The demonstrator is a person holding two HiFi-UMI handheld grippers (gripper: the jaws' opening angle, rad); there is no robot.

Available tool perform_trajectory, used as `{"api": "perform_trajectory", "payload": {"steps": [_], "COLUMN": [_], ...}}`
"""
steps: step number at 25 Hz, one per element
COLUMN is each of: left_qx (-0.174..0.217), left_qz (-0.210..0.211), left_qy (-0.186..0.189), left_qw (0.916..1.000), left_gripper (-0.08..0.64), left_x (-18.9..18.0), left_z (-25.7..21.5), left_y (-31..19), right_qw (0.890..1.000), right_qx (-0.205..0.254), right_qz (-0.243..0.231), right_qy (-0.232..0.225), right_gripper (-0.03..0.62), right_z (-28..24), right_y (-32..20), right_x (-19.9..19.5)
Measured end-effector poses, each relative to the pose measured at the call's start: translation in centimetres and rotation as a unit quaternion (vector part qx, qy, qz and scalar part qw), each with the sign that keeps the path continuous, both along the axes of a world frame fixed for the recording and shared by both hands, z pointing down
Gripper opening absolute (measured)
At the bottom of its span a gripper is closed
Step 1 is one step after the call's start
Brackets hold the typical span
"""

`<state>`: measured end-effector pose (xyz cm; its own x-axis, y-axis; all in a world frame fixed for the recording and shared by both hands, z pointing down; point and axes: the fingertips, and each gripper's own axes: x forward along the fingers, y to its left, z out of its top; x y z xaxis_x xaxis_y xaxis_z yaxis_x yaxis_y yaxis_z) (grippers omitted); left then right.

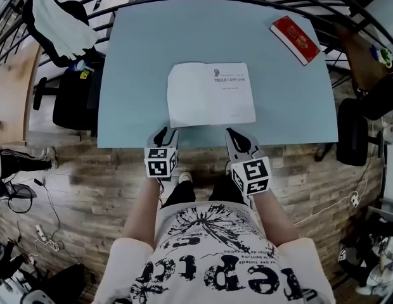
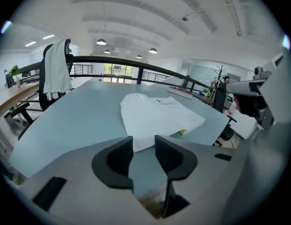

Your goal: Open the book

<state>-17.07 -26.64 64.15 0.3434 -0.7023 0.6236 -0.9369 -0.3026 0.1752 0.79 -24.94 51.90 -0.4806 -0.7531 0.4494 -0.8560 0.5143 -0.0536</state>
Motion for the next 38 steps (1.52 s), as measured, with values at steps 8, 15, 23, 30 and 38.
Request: {"api": "perform_trajectory", "payload": {"steps": [8,15,23,30,38], "left_qx": [0.119,0.248,0.290,0.294,0.294], "left_qz": [0.022,0.050,0.092,0.079,0.066], "left_qy": [0.011,0.046,0.046,0.054,0.042], "left_qw": [0.9926,0.9664,0.9514,0.9509,0.9525], "left_gripper": [0.104,0.038,0.026,0.023,0.023], "left_x": [2.4,6.0,8.7,8.9,8.2], "left_z": [-9.9,-21.3,-26.0,-26.2,-26.2], "left_y": [-1.3,-1.6,-1.7,-1.6,-1.9], "right_qw": [0.996,0.990,0.985,0.984,0.983], "right_qx": [0.082,0.133,0.168,0.178,0.182], "right_qz": [-0.023,-0.021,-0.006,-0.011,-0.021], "right_qy": [-0.031,-0.029,-0.032,-0.029,-0.030], "right_gripper": [0.009,0.009,0.009,0.008,0.008], "right_z": [-5.5,-9.2,-11.6,-11.9,-12.0], "right_y": [-1.1,-2.3,-3.9,-4.0,-3.9], "right_x": [0.4,2.4,4.8,5.1,4.7]}}
